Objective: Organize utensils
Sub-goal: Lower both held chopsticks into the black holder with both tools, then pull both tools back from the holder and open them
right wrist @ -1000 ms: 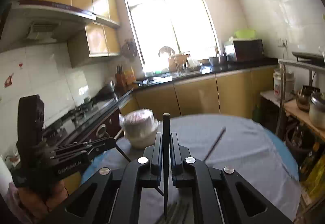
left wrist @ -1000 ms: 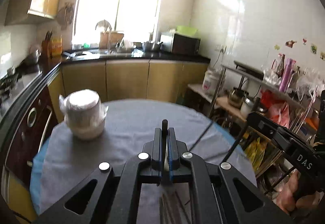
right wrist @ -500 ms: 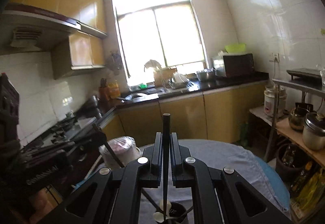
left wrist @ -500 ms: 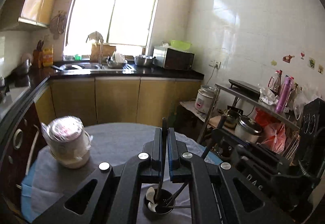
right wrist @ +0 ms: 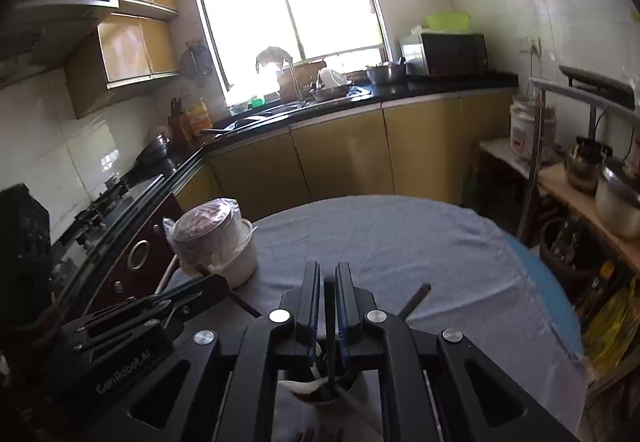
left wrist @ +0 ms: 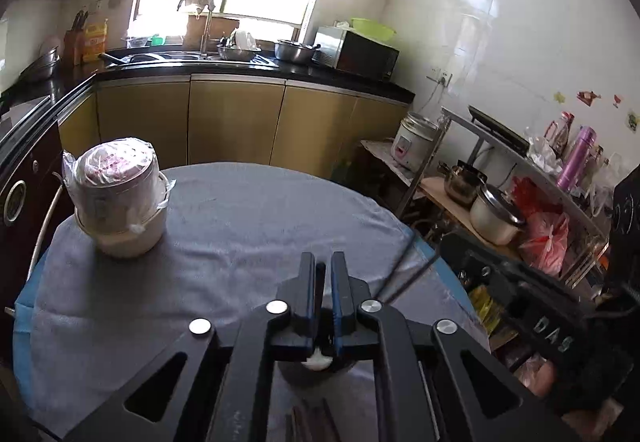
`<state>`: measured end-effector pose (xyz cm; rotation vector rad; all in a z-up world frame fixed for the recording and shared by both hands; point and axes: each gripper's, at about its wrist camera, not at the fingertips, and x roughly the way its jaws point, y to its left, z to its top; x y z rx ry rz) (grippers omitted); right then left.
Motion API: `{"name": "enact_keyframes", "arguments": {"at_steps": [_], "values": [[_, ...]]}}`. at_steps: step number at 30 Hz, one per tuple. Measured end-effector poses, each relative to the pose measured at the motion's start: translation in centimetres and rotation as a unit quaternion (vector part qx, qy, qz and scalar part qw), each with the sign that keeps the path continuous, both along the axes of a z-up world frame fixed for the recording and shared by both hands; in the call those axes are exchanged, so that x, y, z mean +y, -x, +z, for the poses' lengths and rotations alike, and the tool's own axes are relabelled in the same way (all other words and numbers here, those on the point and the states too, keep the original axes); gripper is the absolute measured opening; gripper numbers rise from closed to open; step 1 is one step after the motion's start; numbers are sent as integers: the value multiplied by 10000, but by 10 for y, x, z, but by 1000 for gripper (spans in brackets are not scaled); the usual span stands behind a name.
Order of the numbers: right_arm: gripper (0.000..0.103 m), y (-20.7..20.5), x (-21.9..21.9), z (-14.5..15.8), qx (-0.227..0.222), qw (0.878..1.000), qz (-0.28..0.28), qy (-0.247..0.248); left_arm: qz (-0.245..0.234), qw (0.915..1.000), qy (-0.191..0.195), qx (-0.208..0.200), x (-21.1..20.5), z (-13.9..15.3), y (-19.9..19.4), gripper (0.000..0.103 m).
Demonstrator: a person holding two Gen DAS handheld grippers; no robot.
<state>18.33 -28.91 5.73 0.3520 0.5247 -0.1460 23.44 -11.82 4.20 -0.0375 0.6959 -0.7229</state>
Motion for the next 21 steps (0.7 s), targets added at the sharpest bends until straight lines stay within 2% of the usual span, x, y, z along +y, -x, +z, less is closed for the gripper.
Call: {"name": "enact_keyframes", "arguments": {"at_steps": [2, 4, 8, 10, 12, 13, 14, 16, 21], "values": [[30, 14, -2, 4, -42, 9999, 20, -102, -60, 9999, -56, -77, 7, 0, 11, 25], [30, 32, -2, 8, -180, 9998, -3, -110, -52, 9995, -148, -266, 18, 1, 26, 44], [30, 79, -2, 11, -374, 9993, 0, -16, 76, 9986, -196, -482, 45, -2, 59, 52], [30, 106, -1, 6, -482, 9988, 82, -48, 216, 9980, -247, -532, 59, -8, 75, 61], [32, 132, 1, -4, -537, 9984, 152, -61, 359, 9967, -347, -637, 70, -16, 94, 64], [37, 140, 2, -8, -536, 9984, 160, -61, 449, 9956, -447, -692, 75, -23, 106, 68], [49, 153, 5, -19, -508, 9986, 138, -41, 527, 9947, -521, -715, 78, -29, 115, 70], [58, 168, 11, -35, -458, 9988, 154, -6, 669, 9934, -659, -661, 85, -47, 135, 72], [58, 180, 21, -85, 91, 9994, 304, -110, 865, 9914, -984, -43, 90, -94, 162, 72]]}}
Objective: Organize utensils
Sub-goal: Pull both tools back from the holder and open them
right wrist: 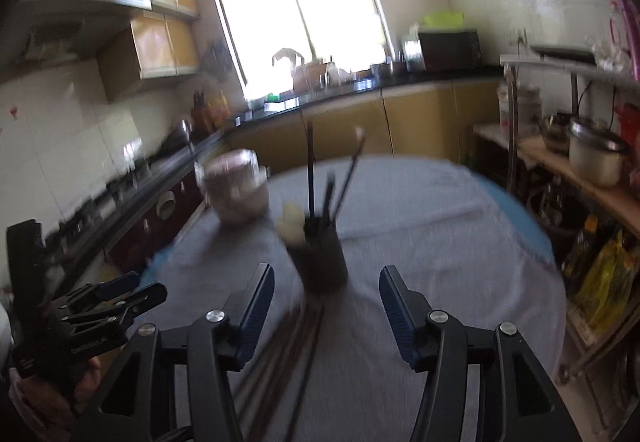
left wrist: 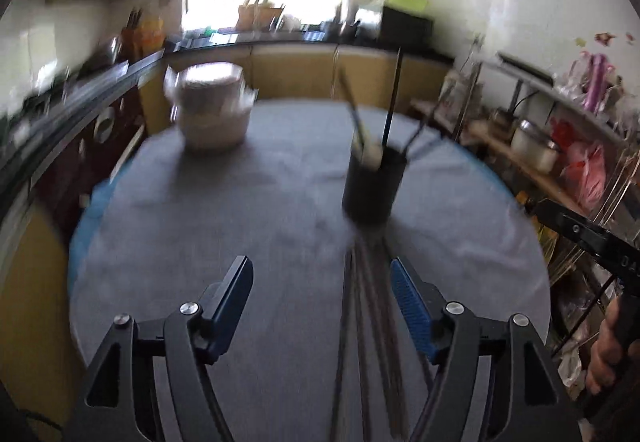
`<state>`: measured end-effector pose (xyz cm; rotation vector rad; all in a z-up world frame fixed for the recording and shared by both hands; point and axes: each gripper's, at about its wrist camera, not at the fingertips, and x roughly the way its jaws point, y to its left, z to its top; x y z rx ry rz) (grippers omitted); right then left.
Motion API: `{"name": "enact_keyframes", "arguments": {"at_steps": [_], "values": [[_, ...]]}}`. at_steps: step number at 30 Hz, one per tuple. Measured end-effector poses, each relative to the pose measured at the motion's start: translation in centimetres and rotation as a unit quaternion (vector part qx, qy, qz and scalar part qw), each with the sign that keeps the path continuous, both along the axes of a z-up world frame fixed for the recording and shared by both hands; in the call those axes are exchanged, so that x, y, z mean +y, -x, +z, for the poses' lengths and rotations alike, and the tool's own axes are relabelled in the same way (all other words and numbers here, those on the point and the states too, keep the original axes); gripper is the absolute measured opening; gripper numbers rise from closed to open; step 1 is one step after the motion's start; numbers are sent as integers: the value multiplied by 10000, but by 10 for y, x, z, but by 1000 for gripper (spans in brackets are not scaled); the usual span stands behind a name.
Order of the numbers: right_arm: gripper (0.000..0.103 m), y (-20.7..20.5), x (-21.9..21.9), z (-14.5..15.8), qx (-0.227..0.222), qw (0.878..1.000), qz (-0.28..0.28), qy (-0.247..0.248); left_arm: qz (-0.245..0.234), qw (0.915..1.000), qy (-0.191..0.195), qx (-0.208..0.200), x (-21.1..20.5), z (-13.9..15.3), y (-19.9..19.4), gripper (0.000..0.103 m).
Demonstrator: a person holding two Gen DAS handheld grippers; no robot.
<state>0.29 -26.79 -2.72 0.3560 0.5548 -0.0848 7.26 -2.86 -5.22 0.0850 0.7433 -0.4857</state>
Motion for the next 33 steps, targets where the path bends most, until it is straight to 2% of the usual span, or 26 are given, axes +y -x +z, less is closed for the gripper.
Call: {"name": "enact_keyframes", "arguments": {"at_steps": [3, 6, 10, 13, 33], "values": [[58, 2, 4, -31, 414, 9990, 37, -150, 297, 9990, -152, 299, 6, -23, 11, 72], [58, 8, 7, -51, 647, 9977, 92, -195, 531, 9972, -357, 395, 13, -40, 23, 72], [58, 15, 14, -69, 877, 9957, 170, -234, 612, 9954, -569, 464, 16, -55, 32, 72], [58, 17, 19, -78, 1004, 9944, 218, -245, 641, 9946, -587, 572, 16, -61, 31, 72], [58, 3, 44, -95, 1340, 9887, 560, -364, 790, 9923, -762, 567, 21, -69, 25, 72]]}}
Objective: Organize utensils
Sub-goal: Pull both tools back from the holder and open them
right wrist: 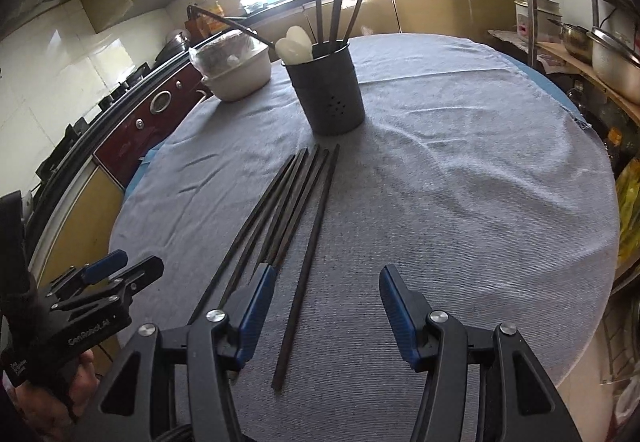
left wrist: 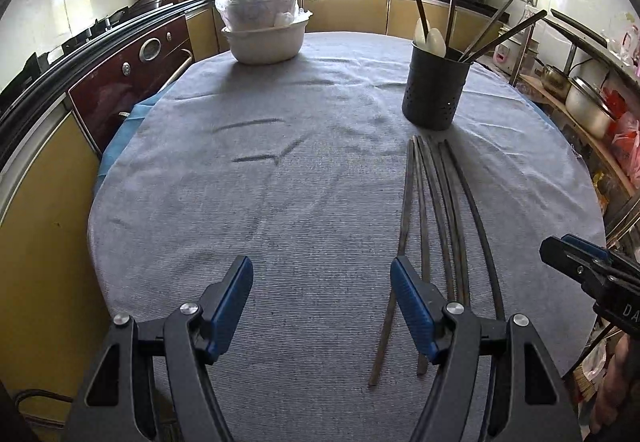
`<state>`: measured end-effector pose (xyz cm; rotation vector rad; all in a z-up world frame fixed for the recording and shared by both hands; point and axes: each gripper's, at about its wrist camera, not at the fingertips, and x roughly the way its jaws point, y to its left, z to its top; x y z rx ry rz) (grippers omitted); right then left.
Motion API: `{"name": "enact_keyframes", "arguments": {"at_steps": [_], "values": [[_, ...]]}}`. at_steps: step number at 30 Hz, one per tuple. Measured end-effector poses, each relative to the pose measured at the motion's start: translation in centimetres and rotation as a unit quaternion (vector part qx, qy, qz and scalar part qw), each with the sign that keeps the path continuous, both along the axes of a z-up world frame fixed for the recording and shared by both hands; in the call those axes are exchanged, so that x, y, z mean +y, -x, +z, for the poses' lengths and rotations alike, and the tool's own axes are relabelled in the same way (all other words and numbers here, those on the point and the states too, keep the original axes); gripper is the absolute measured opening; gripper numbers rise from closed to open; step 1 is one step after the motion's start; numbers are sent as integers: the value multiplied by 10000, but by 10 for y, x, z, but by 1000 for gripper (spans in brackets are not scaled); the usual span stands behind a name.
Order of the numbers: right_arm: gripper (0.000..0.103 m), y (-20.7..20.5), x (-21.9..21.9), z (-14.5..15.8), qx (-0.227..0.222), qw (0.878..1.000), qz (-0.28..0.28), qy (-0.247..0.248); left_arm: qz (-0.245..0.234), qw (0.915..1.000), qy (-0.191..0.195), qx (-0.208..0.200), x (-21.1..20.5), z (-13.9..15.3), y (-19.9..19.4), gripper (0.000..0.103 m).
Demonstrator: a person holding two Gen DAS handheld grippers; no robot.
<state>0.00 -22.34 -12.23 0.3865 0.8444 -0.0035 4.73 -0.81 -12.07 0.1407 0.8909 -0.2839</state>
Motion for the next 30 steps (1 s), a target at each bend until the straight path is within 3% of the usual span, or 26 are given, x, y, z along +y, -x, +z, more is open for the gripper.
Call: {"name": "enact_keyframes", "arguments": {"at_steps": [30], "values": [[57, -10, 4, -17, 292, 9994, 63, -185, 25, 9997, -162, 208, 0, -17, -8, 72]]}}
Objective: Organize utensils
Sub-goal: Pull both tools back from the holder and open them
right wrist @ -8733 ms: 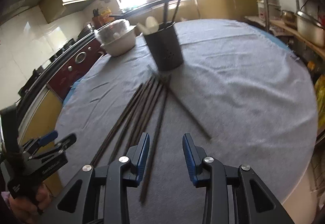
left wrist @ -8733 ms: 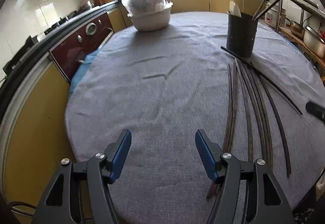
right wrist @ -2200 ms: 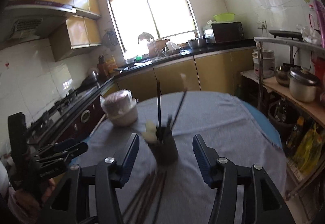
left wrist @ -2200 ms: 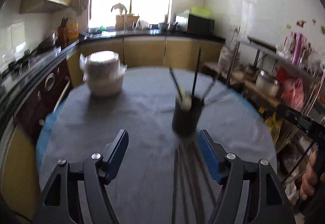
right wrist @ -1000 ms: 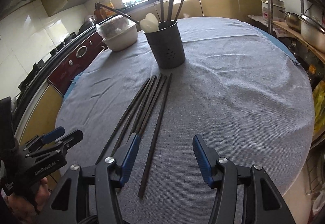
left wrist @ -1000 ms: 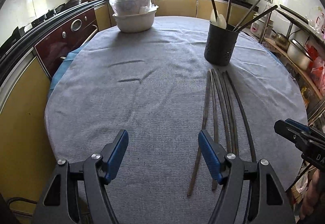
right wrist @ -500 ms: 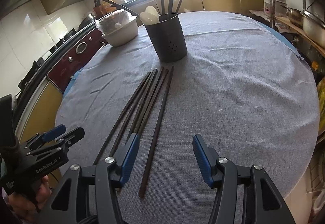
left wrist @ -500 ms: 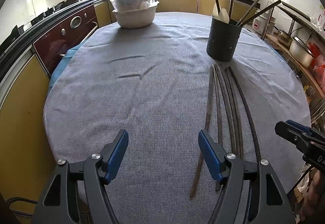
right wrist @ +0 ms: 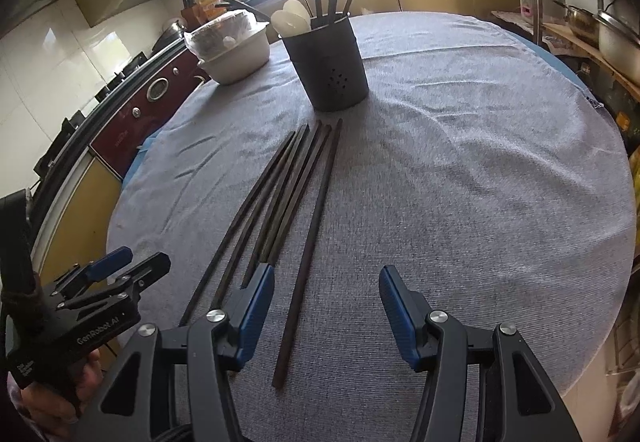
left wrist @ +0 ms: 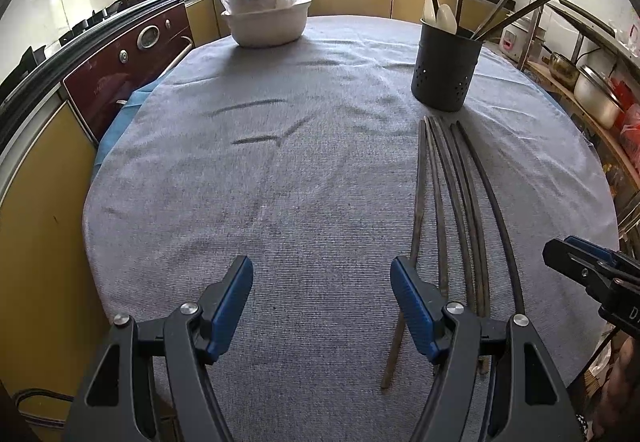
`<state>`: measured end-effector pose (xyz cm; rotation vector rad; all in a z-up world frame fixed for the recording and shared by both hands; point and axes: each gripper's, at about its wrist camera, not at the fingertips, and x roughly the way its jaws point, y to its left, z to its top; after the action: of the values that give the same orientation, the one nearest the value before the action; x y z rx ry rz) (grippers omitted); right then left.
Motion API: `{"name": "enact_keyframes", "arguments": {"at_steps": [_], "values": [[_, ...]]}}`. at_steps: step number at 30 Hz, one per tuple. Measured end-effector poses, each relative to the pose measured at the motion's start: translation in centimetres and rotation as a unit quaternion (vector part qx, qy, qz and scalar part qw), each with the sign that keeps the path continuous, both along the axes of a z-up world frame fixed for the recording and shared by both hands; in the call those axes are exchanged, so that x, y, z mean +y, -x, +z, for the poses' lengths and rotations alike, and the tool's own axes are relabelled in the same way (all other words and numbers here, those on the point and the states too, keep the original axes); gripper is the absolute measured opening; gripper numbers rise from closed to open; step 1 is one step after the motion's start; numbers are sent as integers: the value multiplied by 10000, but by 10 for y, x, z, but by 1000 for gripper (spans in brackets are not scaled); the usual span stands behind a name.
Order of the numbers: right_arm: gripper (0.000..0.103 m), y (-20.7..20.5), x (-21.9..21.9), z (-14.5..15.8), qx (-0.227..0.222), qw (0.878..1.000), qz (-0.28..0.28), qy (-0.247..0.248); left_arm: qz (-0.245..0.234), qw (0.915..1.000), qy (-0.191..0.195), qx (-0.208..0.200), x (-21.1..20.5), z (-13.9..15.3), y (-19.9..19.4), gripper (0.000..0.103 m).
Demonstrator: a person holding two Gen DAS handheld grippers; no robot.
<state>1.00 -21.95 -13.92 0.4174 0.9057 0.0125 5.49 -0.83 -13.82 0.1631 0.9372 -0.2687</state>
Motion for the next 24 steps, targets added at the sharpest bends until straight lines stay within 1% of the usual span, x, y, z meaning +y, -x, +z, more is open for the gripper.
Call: {"name": "enact_keyframes", "arguments": {"at_steps": [7, 15, 17, 19, 21, 24], "values": [[57, -7, 3, -4, 95, 9999, 33, 35, 15, 10000, -9, 78, 1, -5, -5, 72], [55, -17, 9, -11, 221, 9997, 94, 106, 17, 9999, 0, 164, 1, -11, -11, 72], [51, -18, 10, -13, 251, 9996, 99, 131, 5, 9998, -1, 180, 0, -12, -12, 72], [50, -22, 10, -16, 321, 9993, 106, 145, -6, 9998, 6, 198, -1, -13, -14, 72], [46, -25, 10, -18, 332, 9992, 95, 193, -28, 9997, 17, 225, -2, -14, -16, 72], [46, -31, 12, -19, 336, 9989, 126, 317, -139, 9994, 75, 306, -7, -16, -20, 72]]}}
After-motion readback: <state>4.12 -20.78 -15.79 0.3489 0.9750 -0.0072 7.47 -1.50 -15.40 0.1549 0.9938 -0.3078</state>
